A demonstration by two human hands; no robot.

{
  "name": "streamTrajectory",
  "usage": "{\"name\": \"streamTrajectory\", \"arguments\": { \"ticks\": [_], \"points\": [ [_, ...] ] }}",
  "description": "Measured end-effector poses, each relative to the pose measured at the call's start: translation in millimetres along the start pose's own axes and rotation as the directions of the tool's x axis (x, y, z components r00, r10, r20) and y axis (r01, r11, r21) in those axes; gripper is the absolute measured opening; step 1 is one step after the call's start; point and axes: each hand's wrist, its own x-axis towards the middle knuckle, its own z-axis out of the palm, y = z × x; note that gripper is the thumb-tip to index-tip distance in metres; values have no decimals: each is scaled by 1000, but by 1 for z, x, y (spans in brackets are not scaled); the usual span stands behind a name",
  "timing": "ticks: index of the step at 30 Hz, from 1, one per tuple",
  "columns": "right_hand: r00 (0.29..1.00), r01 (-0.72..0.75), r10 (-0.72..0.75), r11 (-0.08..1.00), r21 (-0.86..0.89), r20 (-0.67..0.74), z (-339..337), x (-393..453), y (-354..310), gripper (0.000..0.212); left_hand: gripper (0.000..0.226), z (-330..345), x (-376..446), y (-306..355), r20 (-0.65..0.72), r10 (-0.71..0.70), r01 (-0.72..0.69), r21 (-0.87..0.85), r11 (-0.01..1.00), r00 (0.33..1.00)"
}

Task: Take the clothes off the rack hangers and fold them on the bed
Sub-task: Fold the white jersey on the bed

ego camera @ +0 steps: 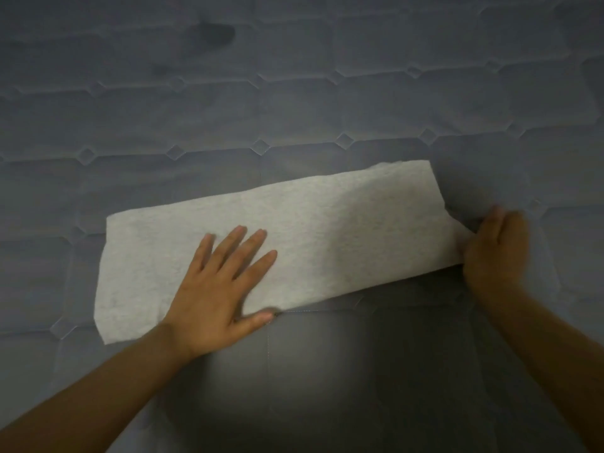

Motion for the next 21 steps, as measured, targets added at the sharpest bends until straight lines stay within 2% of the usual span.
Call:
{"name": "streamTrajectory", "arguments": {
  "ticks": [1,2,5,9,11,13,17,19,21],
  "points": [
    [997,-76,76,997,12,-14,0,-13,3,26,75,-9,8,0,-25,-53,51,-51,997,998],
    [986,-164,162,984,68,28,4,-29,7,32,74,-18,18,1,-49,-108,103,-106,989,993],
    [900,-430,373,845,318,224,21,-83,-4,39,77,-40,63,-5,-62,-232,211,-239,948,971],
    [845,-531,443,629,568,300,43,-137,-30,44,75,-43,118,-17,114,-310,329,-375,867,944],
    [796,-590,489,493,640,357,57,-161,-44,46,72,-41,134,-22,231,-336,397,-317,861,913],
    [754,-650,467,430,626,462,71,-178,-63,57,67,-44,142,-28,316,-354,446,-293,846,880],
    [609,-793,383,298,531,694,90,-181,-89,24,54,-51,149,-38,491,-322,525,-358,772,809],
    [566,-824,359,281,492,742,92,-179,-91,23,55,-56,149,-40,590,-260,575,-440,690,764],
    [541,-841,335,248,481,771,87,-180,-89,23,51,-65,143,-39,624,-232,621,-524,583,746]
  ]
}}
